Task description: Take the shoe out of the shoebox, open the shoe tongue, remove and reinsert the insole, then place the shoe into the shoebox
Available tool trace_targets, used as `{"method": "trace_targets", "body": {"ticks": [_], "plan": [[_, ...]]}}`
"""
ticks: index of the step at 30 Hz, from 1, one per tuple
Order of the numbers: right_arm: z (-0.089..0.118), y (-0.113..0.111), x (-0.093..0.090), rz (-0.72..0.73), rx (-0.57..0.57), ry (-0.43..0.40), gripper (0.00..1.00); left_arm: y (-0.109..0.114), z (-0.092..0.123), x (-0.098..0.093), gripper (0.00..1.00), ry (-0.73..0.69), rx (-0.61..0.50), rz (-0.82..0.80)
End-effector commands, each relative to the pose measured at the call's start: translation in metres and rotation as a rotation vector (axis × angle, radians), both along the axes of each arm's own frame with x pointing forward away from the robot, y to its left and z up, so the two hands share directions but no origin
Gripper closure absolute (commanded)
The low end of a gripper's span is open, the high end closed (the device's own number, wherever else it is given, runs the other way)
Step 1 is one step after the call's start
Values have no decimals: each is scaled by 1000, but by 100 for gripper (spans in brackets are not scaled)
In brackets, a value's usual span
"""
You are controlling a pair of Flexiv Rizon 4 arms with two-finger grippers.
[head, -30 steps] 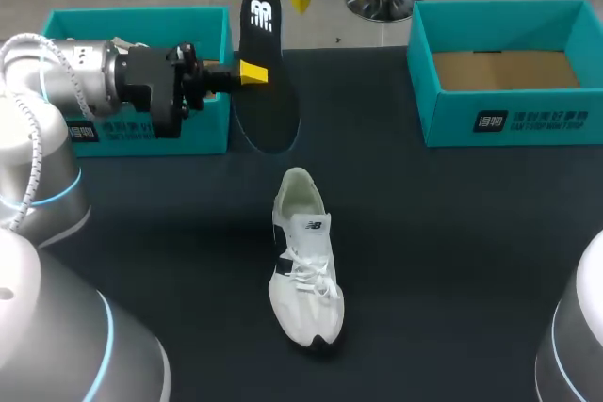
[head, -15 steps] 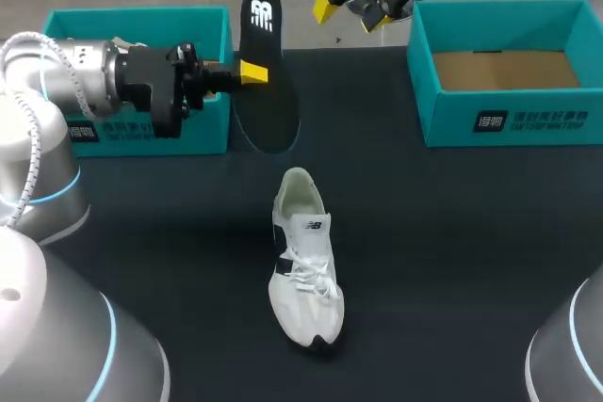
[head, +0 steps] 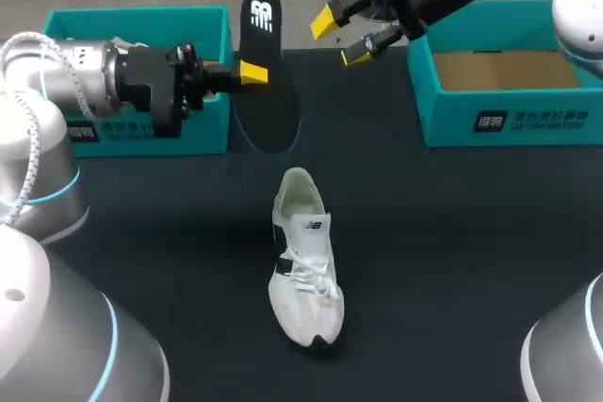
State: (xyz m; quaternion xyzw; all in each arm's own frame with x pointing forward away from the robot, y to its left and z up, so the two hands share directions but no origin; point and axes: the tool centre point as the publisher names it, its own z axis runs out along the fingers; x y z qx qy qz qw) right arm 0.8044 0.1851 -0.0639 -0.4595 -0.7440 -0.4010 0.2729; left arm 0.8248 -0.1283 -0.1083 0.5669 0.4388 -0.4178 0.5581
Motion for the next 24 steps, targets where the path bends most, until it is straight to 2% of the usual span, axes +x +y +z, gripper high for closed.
{"method": "trace_targets", "body": {"ticks": [1,10,17,24], "plan": [[-10,8,4,43,120,30,0,-1,-1,0,100,-2,-1,1],[-17,32,9,92,102,48,0,-1,-1,0,100,-2,-1,1],[-25,52,2,110,110,70,0,-1,-1,0,100,-2,-1,1],[-27,63,-5,106,118,72,0,-1,-1,0,100,-2,-1,1]]}}
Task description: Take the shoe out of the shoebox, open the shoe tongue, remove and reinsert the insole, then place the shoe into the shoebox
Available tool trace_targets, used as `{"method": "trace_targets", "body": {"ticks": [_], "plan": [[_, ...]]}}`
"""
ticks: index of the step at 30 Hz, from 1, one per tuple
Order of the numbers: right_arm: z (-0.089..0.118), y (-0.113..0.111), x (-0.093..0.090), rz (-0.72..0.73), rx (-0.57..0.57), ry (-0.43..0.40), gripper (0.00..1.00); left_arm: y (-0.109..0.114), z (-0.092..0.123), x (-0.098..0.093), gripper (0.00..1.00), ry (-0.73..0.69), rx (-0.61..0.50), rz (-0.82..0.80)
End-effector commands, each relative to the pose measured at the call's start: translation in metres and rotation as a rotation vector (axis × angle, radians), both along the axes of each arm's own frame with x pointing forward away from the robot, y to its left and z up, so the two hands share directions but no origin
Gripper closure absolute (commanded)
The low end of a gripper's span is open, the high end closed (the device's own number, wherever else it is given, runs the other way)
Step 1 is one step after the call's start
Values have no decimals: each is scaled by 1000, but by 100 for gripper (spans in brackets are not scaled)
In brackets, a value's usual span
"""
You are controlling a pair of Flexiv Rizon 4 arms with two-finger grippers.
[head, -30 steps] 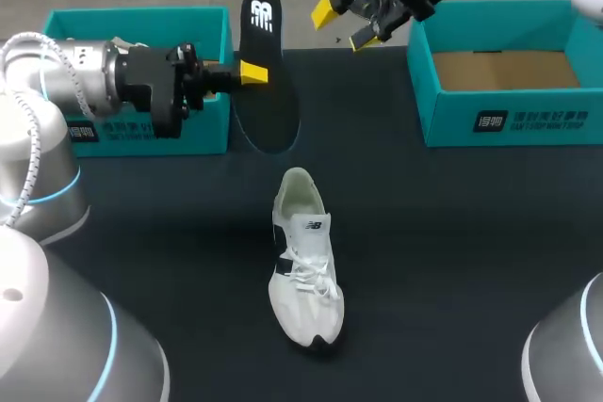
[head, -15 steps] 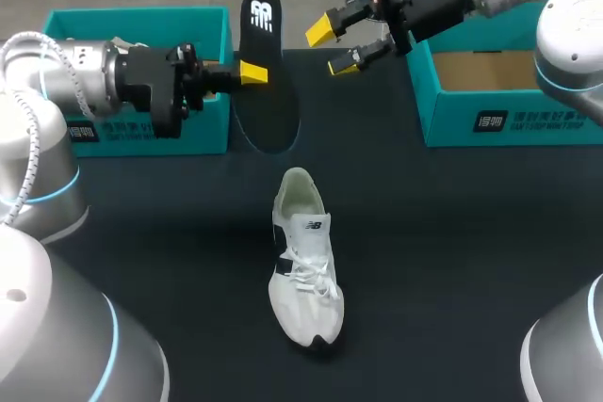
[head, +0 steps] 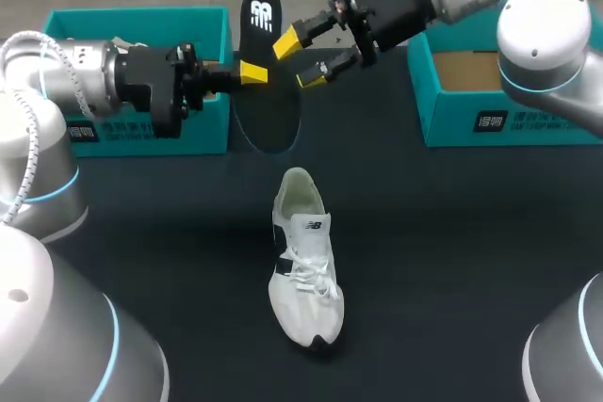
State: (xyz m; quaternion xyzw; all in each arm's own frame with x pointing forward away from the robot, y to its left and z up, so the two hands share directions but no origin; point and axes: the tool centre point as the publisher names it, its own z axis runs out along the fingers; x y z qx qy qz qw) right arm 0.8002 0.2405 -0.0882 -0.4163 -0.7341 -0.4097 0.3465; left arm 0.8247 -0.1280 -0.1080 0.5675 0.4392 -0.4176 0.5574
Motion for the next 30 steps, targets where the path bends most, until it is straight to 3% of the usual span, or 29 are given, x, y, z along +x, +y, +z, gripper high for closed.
{"method": "trace_targets", "body": {"ticks": [1,12,13,14,15,17,18,30], "plan": [[-3,8,-2,-7,4,1,0,-1,-1,0,100,-2,-3,1],[-13,16,-8,-16,45,20,0,-1,-1,0,100,-2,-3,1],[-14,17,-8,-16,45,21,13,-1,-1,0,100,-2,-3,1],[-15,17,-8,-15,45,22,47,-1,-1,0,100,-2,-3,1],[-15,17,-8,-14,47,23,56,-1,-1,0,100,-2,-3,1],[-16,18,-7,-12,48,24,92,-1,-1,0,100,-2,-3,1],[-16,18,-6,-12,50,25,100,-1,-1,0,100,-2,-3,1],[-22,18,1,-7,56,32,100,-1,-1,0,100,-2,-3,1]]}}
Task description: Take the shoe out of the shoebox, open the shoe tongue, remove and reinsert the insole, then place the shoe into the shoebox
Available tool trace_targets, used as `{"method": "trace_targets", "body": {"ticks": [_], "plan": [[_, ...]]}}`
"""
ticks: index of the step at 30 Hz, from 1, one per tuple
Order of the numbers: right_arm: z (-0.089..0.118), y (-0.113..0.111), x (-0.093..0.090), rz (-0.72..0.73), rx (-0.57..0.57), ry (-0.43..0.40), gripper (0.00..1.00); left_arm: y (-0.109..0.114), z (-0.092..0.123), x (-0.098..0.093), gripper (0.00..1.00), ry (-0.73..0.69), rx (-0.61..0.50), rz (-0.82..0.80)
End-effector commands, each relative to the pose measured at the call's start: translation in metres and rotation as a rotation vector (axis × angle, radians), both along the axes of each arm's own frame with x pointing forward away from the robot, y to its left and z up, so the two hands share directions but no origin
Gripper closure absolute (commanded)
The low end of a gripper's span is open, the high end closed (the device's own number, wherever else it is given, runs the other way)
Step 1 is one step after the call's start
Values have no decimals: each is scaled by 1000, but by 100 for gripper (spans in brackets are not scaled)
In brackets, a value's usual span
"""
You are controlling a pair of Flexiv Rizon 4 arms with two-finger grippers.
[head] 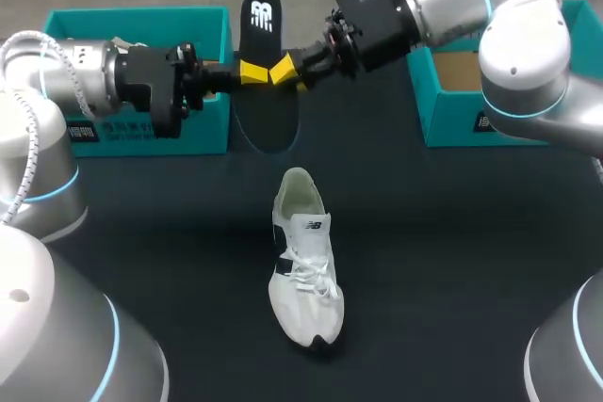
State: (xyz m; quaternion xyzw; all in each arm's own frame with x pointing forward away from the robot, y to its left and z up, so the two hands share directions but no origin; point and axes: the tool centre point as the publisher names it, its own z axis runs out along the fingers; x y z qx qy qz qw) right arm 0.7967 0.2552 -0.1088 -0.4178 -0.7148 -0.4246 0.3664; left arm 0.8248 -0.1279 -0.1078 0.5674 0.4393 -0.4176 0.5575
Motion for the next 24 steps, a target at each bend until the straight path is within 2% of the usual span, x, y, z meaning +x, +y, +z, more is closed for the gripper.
{"method": "trace_targets", "body": {"ticks": [1,10,13,14,15,17,19,22,24], "plan": [[-1,3,5,5,4,0,100,-1,-1,0,100,-3,-3,1],[-1,-3,7,-5,-5,-11,100,-1,-1,0,100,-3,-3,1],[0,-10,7,-25,-46,-26,100,-1,-1,0,100,-3,-3,1],[0,-13,7,-35,-56,-33,100,-1,-1,0,63,-3,-3,1],[0,-16,8,-40,-73,-36,100,-1,-1,0,0,-3,-3,1],[-1,-22,9,-54,-95,-42,100,3,1,-3,0,68,57,-3],[-4,-28,10,-67,-116,-44,100,12,3,-4,0,181,48,-4],[-10,-36,13,-80,-131,-41,100,28,0,-7,0,316,95,12],[-12,-40,16,-92,-131,-45,100,39,-7,-9,0,394,188,72]]}}
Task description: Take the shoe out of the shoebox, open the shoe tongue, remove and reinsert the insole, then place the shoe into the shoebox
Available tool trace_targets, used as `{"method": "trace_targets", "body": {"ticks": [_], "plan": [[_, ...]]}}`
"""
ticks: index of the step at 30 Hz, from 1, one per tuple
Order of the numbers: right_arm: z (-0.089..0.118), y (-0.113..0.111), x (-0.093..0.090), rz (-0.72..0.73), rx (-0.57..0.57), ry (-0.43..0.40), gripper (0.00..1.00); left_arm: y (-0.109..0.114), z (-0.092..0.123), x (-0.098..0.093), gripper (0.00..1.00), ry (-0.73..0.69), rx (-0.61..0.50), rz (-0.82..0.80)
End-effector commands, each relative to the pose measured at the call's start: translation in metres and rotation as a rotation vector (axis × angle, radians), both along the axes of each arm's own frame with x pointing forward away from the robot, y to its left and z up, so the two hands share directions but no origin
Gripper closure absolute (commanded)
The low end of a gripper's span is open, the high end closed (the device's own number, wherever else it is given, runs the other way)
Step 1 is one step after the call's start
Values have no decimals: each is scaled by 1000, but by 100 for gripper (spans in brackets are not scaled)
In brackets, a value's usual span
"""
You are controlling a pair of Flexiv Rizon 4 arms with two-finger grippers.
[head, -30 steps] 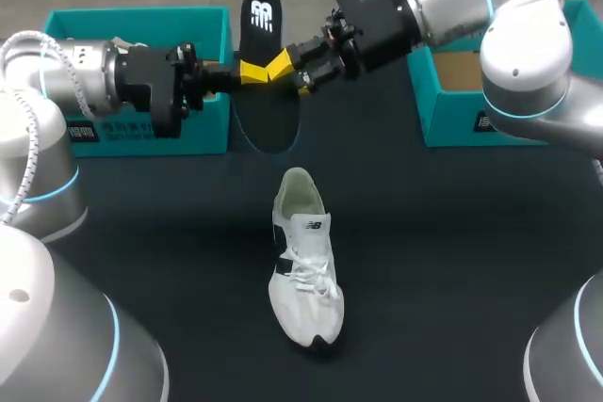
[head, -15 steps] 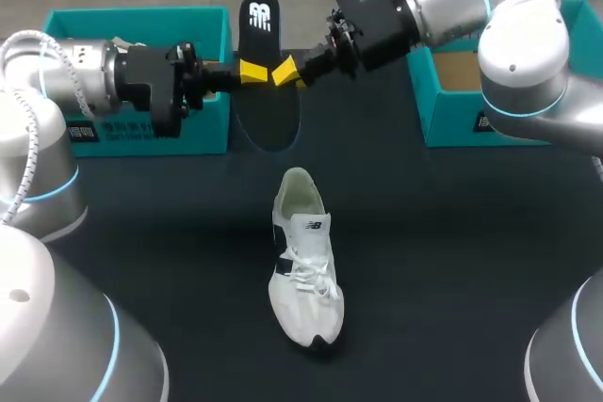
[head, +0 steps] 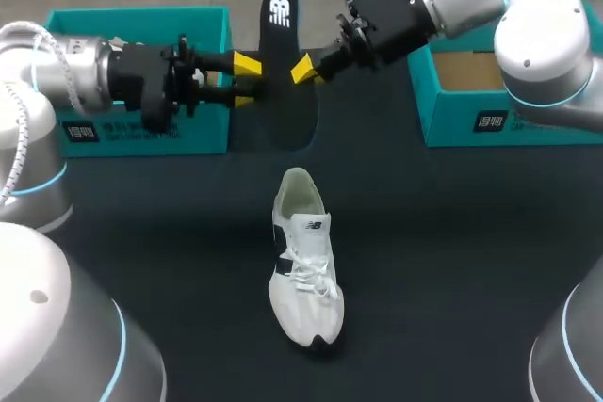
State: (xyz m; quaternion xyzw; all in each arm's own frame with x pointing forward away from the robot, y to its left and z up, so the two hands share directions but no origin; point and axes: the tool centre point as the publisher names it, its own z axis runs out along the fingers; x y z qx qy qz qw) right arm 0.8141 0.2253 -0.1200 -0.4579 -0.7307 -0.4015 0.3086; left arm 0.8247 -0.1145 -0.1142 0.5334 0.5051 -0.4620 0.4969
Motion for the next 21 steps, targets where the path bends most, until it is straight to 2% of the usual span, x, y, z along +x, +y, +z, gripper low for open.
{"method": "trace_targets", "body": {"ticks": [1,2,4,21], "plan": [[-4,-11,0,-16,-6,-5,100,32,-2,-10,0,253,112,59],[-5,-13,2,-20,-10,-9,100,39,-5,-12,0,299,153,71],[-6,-15,5,-41,3,-34,100,48,-9,-19,0,360,166,75],[-7,-17,7,-56,2,-31,100,48,-9,-19,0,360,166,75]]}}
